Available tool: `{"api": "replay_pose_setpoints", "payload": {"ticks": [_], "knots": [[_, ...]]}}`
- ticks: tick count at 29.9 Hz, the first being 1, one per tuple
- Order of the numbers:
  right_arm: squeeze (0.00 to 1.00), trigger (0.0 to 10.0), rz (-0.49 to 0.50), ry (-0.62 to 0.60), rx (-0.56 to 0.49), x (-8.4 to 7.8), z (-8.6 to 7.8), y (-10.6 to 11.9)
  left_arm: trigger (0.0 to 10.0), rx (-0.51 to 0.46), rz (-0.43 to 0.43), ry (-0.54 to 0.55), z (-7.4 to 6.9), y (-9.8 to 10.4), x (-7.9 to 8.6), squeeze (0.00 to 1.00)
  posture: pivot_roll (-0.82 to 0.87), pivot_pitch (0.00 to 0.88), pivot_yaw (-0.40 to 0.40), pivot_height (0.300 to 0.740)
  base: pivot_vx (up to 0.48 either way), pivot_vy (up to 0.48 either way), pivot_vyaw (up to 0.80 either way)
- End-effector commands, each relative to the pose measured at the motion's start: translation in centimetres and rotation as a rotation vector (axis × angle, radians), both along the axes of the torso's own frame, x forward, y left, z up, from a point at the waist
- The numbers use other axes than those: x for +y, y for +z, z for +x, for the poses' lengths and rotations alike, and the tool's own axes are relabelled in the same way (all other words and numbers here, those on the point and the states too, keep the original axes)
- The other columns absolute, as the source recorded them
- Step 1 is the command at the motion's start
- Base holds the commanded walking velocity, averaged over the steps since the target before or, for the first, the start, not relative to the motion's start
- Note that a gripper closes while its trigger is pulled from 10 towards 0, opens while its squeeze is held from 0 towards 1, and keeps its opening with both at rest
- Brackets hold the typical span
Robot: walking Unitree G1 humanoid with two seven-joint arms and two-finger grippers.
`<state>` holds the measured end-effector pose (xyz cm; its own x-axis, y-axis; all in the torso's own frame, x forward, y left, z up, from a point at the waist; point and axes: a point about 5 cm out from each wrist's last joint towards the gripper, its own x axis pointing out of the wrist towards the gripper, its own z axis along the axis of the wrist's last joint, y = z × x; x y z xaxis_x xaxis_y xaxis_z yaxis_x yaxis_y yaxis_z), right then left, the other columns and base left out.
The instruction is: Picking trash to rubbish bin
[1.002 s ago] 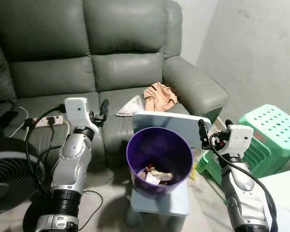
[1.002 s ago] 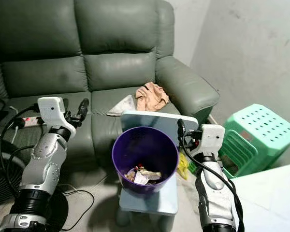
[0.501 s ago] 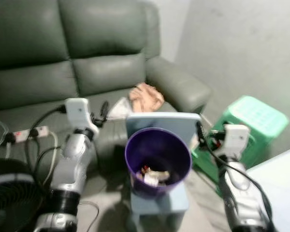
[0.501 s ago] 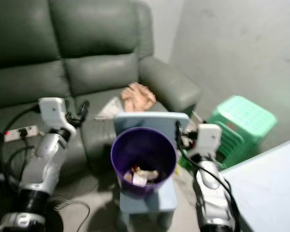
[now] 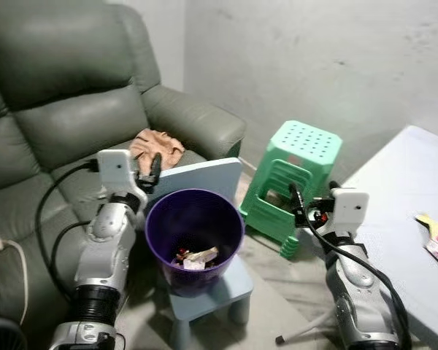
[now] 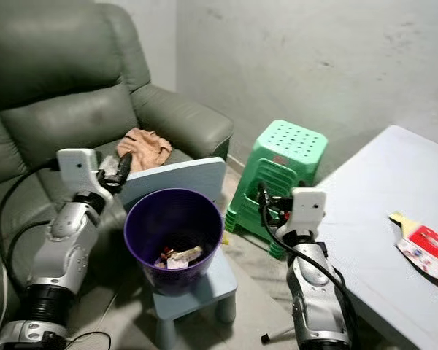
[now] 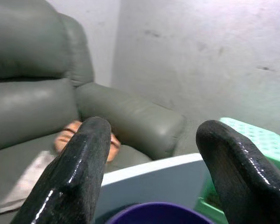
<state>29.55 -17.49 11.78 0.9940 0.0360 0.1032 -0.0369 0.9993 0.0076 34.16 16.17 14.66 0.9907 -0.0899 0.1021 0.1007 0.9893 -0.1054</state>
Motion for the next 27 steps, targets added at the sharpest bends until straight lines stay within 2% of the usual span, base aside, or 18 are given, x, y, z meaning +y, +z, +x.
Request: {"api": "replay_pose_setpoints", "payload": {"ticks": [1, 10, 13, 18, 27], "knots": [[0.00, 10.0, 0.001, -0.014, -0.013, -0.08, 0.20, 0.50, 10.0, -0.013, 0.015, -0.022, 0.13, 0.40, -0.21, 0.00, -0.01, 0.000, -0.061, 0.740, 0.000, 0.000, -0.72], [0.00, 10.0, 0.006, -0.026, -0.014, -0.16, 0.25, 0.61, 10.0, -0.013, 0.025, -0.037, 0.01, 0.31, -0.25, 0.00, -0.01, 0.000, -0.064, 0.740, 0.000, 0.000, -0.72], [0.00, 10.0, 0.008, -0.026, -0.012, -0.10, 0.26, 0.59, 10.0, -0.004, 0.040, -0.032, 0.01, 0.20, -0.32, 0.00, 0.00, 0.000, -0.065, 0.740, 0.000, -0.477, -0.72], [0.00, 10.0, 0.007, -0.026, -0.007, -0.09, 0.21, 0.47, 10.0, 0.002, 0.019, -0.028, -0.03, 0.14, -0.38, 0.00, 0.00, 0.000, -0.068, 0.740, 0.000, 0.000, -0.72], [0.00, 10.0, 0.006, -0.025, -0.001, -0.07, 0.16, 0.43, 10.0, 0.012, 0.034, -0.021, -0.10, -0.03, -0.33, 0.00, 0.00, 0.000, -0.072, 0.740, 0.000, 0.000, -0.72]]}}
